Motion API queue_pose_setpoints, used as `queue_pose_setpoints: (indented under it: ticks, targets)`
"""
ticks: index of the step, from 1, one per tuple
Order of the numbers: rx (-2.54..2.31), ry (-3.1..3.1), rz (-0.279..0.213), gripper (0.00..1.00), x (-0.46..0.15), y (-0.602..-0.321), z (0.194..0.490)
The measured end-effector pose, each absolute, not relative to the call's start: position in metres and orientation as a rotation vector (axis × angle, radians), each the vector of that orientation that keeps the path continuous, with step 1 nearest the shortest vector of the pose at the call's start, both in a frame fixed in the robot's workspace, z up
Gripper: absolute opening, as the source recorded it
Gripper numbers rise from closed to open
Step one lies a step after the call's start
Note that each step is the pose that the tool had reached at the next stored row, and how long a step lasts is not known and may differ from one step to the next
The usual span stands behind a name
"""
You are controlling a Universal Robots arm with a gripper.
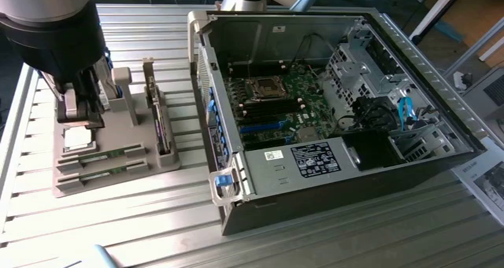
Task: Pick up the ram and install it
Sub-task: 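Pick up the ram and move it above insertion slot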
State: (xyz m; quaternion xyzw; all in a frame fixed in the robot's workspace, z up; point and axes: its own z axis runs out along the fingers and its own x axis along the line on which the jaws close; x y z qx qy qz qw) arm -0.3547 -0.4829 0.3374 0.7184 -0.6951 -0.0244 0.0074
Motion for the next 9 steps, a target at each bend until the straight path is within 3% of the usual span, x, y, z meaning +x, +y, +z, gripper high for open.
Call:
queue_pose_setpoints:
  ticks: [9]
  targets:
    - [2.246, -2.174, -0.077, 0.3, -0.3547, -0.4829, 0.3265]
